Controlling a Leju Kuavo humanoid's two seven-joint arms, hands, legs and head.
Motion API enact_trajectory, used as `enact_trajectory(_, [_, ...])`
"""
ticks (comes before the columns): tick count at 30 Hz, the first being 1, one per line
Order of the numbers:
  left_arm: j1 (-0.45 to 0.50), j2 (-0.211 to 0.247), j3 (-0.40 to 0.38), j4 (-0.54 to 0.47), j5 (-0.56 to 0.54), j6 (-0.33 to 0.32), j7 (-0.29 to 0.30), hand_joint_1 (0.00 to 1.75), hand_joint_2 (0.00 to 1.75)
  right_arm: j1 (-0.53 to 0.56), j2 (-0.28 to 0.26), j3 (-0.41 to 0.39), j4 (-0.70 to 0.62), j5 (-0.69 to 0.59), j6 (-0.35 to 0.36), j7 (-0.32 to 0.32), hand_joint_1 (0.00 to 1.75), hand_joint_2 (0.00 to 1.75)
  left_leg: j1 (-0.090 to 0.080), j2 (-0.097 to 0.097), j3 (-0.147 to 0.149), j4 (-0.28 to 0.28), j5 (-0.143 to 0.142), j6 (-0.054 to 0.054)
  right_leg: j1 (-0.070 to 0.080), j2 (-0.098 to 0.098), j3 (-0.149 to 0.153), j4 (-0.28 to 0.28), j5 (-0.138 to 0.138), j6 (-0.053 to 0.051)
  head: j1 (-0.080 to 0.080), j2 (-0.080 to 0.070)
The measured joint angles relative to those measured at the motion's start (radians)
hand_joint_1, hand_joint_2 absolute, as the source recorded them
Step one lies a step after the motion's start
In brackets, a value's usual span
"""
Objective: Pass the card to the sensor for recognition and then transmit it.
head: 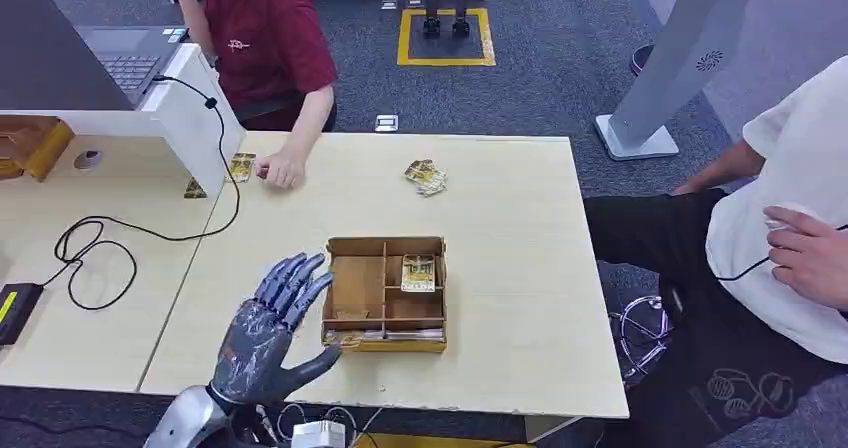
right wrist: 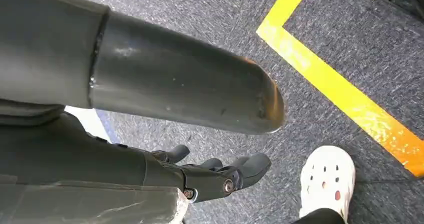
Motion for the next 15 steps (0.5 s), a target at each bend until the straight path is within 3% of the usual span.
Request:
enact_trajectory(6, [0.036,0.030,-0.057,0.005,-0.021,0.021,0.012,0.00,1.75,0.000,0.000,-0.011,-0.001,0.012,0.002,0.000,0.00,0.00,0.000,0.000,0.000,0.000,0.000,0.000,0.000,0.000,0.000,0.000,0.000,0.000,0.000,0.000])
enact_trajectory(10, [0.036,0.038,-0.075,0.016,-0.121,0.053,0.058,0.00,1.75,-0.001,0.000,-0.011,-0.001,0.018,0.002,0.000,0.00,0.00,0.000,0.000,0.000,0.000,0.000,0.000,0.000,0.000,0.000,0.000,0.000,0.000,0.000,0.000])
enact_trajectory(15, [0.034,0.048,-0.092,0.047,-0.160,0.069,0.073,0.00,1.75,-0.003,0.000,-0.012,-0.001,0.019,0.002,0.000,0.00,0.00,0.000,0.000,0.000,0.000,0.000,0.000,0.000,0.000,0.000,0.000,0.000,0.000,0.000,0.000])
